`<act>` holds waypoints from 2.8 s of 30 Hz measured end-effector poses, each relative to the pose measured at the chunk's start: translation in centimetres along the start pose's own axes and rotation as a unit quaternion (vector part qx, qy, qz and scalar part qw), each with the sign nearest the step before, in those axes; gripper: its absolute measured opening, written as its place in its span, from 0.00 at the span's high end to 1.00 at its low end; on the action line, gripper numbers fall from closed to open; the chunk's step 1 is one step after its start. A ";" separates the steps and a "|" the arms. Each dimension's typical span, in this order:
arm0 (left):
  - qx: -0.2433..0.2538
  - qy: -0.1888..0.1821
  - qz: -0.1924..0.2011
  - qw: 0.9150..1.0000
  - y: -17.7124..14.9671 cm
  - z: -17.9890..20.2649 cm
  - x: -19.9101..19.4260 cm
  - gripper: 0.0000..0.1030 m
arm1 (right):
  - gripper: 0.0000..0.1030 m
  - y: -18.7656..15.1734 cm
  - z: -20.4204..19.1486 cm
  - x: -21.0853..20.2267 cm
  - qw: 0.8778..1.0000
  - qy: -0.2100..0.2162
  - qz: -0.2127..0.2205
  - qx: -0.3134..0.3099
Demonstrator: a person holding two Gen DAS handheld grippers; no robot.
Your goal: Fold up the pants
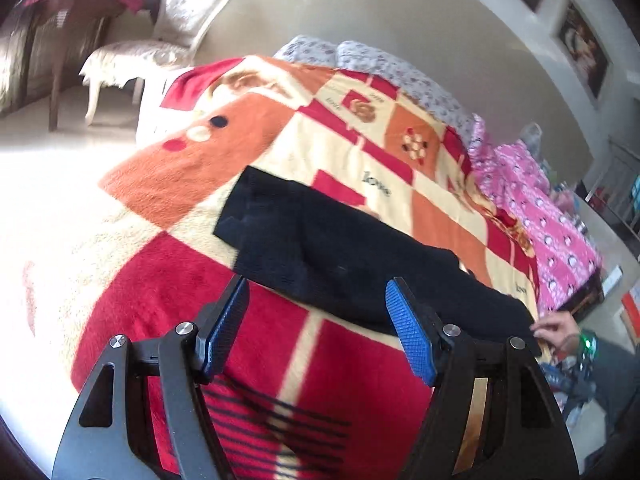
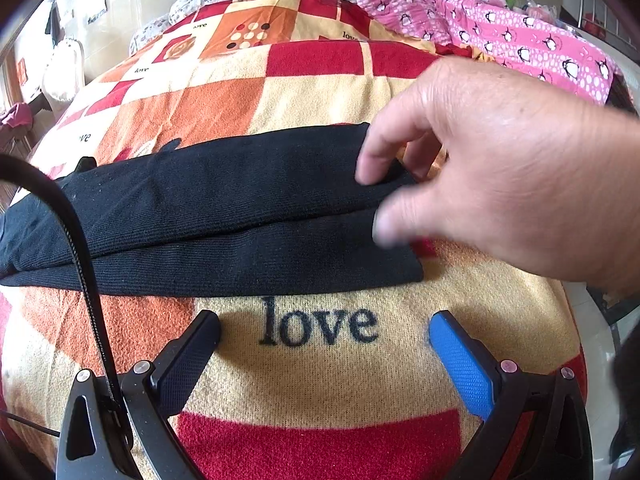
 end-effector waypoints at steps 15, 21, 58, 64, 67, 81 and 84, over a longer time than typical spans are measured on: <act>-0.104 0.007 -0.058 0.993 0.1 -1.7 4.1 0.80 | 0.00 -0.1 0.1 -0.1 1.000 0.001 0.000 0.000; -0.077 0.052 -0.035 0.995 0.1 -1.9 3.3 0.96 | 0.00 -0.1 0.1 -0.1 1.000 0.000 0.000 0.000; -0.086 -0.075 -0.022 0.993 -1.5 6.5 2.3 0.62 | 0.00 -0.7 0.7 -0.4 1.000 0.005 0.000 0.005; 0.117 -0.041 -0.012 0.992 -5.1 11.6 2.0 0.56 | 0.00 -0.5 0.5 -0.3 1.000 0.005 -0.001 0.005; 0.134 -0.039 -0.013 0.990 -5.6 11.7 2.3 0.56 | 0.00 -0.5 0.4 -0.3 1.000 0.005 -0.001 0.005; 0.028 -0.038 -0.068 0.997 -8.8 7.9 1.7 0.56 | 0.00 -0.4 0.5 -0.4 1.000 0.004 -0.002 0.004; 0.041 -0.029 -0.066 0.997 -9.1 8.2 1.7 0.56 | 0.00 -0.4 0.5 -0.4 1.000 0.004 -0.002 0.003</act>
Point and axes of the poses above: each gripper's, at about its wrist camera, not at the fingertips, and x roughly the way its jaws point, z to its right, y to its top, the point moved 10 cm from there along x, roughly the way its jaws point, and after that the axes turned 7 degrees about z, right-handed, at the moved point
